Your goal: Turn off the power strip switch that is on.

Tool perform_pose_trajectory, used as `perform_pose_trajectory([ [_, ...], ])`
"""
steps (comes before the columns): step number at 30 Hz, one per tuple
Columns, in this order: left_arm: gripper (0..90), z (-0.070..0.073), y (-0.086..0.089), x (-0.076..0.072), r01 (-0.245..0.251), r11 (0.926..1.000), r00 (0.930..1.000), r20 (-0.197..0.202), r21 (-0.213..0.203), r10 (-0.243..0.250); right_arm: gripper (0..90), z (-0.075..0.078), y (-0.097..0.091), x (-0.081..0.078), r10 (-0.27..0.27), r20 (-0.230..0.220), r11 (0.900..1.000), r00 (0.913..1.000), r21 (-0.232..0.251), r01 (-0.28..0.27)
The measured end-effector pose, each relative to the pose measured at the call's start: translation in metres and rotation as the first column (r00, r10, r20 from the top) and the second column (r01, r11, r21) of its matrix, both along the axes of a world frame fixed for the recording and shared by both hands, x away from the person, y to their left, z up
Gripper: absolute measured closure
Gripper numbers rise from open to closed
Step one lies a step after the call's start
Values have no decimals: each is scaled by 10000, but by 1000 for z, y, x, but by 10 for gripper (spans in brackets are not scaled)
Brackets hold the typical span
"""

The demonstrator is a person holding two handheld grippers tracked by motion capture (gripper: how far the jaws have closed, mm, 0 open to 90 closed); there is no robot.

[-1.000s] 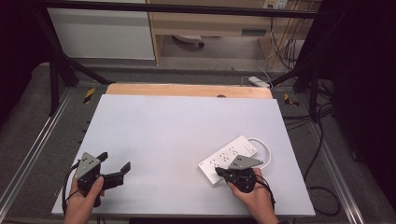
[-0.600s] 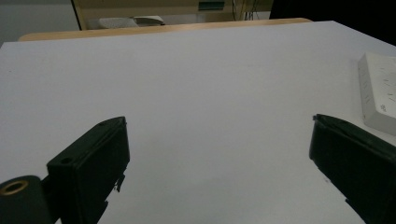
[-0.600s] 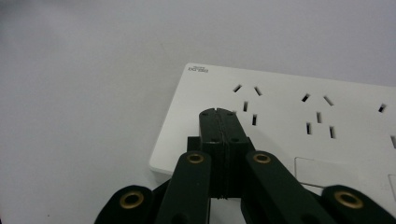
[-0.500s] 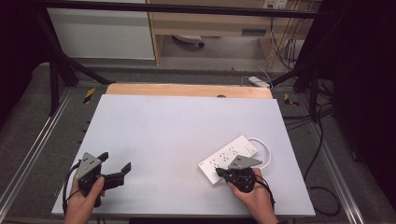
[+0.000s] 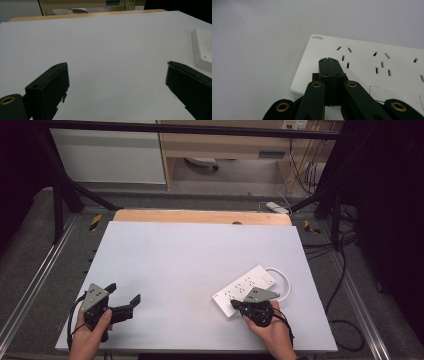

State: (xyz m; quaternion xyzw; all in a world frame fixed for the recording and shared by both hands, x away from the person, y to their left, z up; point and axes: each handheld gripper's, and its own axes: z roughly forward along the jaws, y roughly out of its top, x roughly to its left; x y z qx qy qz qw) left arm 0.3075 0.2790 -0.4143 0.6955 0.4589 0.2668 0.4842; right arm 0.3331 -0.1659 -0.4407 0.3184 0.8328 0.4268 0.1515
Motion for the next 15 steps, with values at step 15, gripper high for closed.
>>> perform_pose_trajectory([
  [15,49,0,0,0,-13,10000,10000,41,-33,13,900,-2,-1,0,72,-91,9999,9999,79,-71],
])
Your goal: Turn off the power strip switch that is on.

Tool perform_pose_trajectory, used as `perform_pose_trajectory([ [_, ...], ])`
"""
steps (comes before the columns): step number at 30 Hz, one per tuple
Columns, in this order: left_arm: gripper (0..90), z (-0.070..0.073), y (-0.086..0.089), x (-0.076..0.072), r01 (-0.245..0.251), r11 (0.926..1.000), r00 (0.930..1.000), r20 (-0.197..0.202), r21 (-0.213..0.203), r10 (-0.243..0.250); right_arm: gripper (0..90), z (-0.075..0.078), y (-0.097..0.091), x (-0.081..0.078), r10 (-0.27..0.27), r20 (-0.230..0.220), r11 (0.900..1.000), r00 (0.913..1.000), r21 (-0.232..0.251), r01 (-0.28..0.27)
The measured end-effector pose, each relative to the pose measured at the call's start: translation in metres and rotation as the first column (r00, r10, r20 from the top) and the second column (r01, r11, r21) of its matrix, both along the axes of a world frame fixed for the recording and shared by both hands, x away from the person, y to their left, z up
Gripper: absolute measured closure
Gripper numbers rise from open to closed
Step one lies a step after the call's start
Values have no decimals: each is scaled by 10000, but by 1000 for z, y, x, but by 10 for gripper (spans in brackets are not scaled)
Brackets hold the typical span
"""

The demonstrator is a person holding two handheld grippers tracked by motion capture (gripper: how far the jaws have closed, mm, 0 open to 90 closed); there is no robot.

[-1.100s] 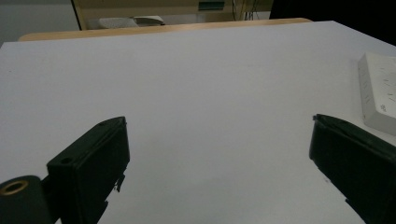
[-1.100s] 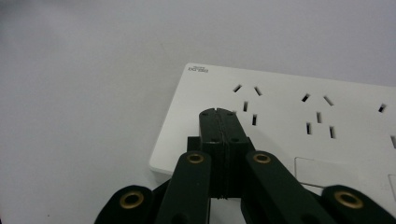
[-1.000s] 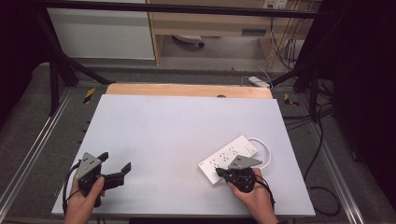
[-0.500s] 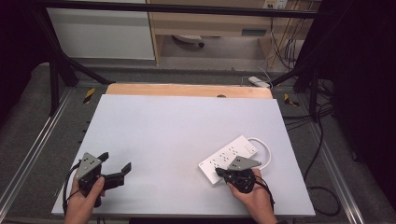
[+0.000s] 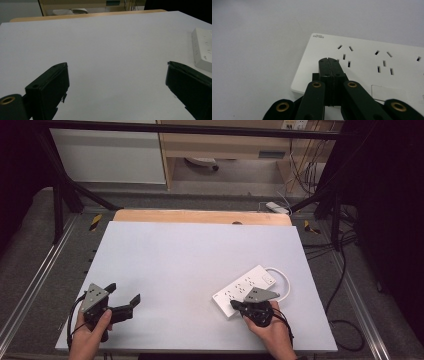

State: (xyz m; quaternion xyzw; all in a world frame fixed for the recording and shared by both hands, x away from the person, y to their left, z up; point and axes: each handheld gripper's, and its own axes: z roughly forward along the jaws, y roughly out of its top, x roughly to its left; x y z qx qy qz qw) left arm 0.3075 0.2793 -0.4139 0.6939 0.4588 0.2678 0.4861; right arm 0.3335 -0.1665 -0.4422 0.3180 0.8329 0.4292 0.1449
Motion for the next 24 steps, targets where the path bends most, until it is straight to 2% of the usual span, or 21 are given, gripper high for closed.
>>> perform_pose_trajectory([
  [15,49,0,0,0,-6,10000,10000,0,31,6,900,0,-1,1,-7,-96,9999,10000,154,8],
  [24,50,0,0,0,32,10000,10000,-5,32,-32,900,1,-2,2,-59,4,9995,10000,326,59],
])
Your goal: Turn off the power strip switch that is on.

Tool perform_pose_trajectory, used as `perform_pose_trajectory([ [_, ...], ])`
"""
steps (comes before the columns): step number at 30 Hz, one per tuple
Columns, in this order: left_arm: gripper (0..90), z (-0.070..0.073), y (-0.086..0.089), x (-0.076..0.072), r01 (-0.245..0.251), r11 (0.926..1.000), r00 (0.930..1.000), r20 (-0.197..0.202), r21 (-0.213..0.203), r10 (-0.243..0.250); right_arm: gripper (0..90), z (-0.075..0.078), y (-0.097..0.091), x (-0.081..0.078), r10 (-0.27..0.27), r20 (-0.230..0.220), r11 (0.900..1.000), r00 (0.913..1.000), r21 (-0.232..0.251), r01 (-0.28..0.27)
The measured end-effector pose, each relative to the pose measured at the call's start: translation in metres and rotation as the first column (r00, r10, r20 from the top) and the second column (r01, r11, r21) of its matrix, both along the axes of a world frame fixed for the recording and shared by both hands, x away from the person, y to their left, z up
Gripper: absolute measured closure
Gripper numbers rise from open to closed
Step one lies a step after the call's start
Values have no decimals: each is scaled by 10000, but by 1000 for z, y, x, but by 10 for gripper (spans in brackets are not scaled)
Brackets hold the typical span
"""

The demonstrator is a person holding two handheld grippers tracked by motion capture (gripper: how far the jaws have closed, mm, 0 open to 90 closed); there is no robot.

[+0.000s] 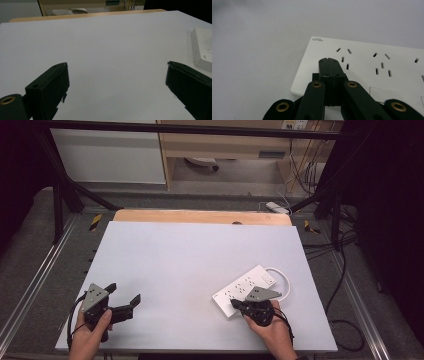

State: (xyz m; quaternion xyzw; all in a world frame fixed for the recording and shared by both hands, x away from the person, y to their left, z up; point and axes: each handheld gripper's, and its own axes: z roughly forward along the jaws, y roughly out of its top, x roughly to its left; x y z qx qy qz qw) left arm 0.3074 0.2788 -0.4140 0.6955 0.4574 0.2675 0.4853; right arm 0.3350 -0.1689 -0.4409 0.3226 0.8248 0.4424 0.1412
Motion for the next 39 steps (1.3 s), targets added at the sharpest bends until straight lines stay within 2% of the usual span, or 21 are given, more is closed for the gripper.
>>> perform_pose_trajectory([
  [15,50,0,-1,0,46,10000,10000,-36,20,-46,865,2,-2,1,3,27,9994,10000,360,-4],
  [21,50,-1,-1,0,73,10000,10000,-58,32,-73,810,3,-4,2,-124,35,9980,9999,618,121],
  [36,50,-1,-1,0,72,10000,9999,-79,48,-71,562,6,-2,2,-335,159,9956,9993,879,320],
  [39,50,-1,-1,0,70,10000,9999,-80,64,-69,486,7,-2,2,-362,154,9944,9992,1003,344],
])
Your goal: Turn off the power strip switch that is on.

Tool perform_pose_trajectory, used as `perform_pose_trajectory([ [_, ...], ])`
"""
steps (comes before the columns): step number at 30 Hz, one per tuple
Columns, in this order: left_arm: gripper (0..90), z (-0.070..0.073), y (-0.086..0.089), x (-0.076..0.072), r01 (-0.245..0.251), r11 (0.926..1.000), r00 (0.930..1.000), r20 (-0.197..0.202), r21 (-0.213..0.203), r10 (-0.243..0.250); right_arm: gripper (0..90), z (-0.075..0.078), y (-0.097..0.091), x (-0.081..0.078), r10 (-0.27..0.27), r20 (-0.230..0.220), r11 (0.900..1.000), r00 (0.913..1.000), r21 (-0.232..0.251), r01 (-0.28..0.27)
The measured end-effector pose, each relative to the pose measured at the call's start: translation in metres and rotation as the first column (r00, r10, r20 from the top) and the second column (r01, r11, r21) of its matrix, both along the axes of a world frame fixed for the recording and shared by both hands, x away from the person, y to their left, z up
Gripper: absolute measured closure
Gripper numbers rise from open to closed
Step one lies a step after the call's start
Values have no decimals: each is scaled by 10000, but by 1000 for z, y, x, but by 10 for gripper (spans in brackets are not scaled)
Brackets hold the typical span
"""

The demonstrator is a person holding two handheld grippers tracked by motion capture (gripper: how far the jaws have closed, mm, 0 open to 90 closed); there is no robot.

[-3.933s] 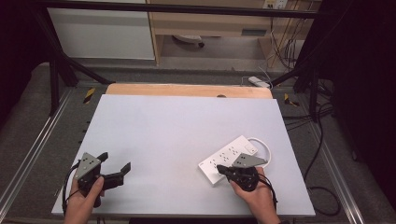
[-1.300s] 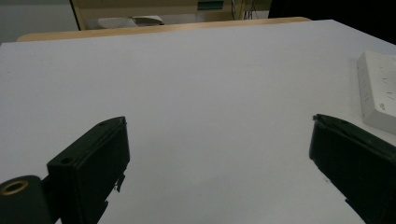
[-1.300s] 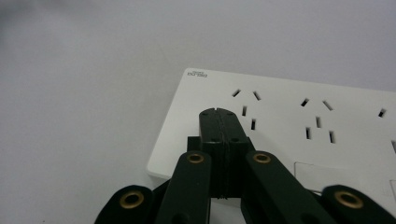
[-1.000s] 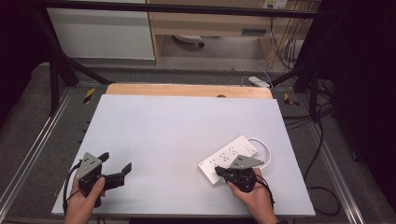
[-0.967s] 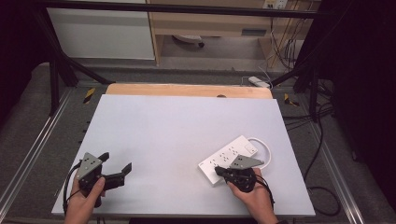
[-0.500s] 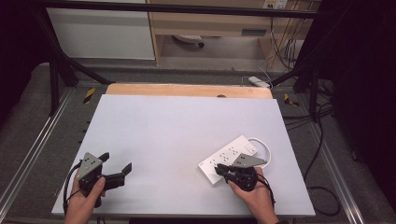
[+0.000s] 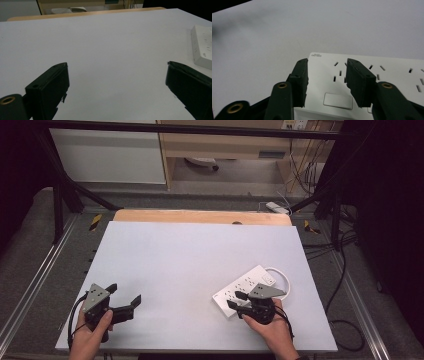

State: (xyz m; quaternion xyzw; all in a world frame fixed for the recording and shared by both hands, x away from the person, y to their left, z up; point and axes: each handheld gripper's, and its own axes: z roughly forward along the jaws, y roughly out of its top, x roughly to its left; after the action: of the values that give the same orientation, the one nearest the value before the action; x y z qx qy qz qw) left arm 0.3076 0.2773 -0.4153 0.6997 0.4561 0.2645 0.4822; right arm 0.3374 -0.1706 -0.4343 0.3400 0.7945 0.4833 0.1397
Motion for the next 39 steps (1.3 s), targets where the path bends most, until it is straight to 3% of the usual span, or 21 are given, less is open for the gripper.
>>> perform_pose_trajectory([
  [11,50,0,0,0,30,10000,10000,-36,48,-29,220,5,1,3,-472,111,9988,9988,114,471],
  [15,50,0,0,0,40,10000,10000,-30,76,-40,119,8,-1,5,-638,258,9978,9976,210,632],
  [18,50,0,0,0,29,10000,10000,-27,74,-29,64,9,-2,6,-855,652,9960,9942,302,837],
  [26,50,-1,2,0,-79,10000,10000,-47,13,79,21,19,-9,8,-933,1182,9931,9886,817,840],
  [32,50,-1,2,0,-79,10000,10000,-41,-6,79,18,25,-15,9,-1051,1307,9913,9858,932,933],
  [35,50,0,2,0,-75,10000,10000,-58,-8,75,16,29,-19,9,-1216,1425,9893,9823,979,1083],
  [39,50,0,2,0,-36,10000,10000,-23,-34,36,29,32,-25,8,-1693,1674,9824,9712,1074,1528],
])
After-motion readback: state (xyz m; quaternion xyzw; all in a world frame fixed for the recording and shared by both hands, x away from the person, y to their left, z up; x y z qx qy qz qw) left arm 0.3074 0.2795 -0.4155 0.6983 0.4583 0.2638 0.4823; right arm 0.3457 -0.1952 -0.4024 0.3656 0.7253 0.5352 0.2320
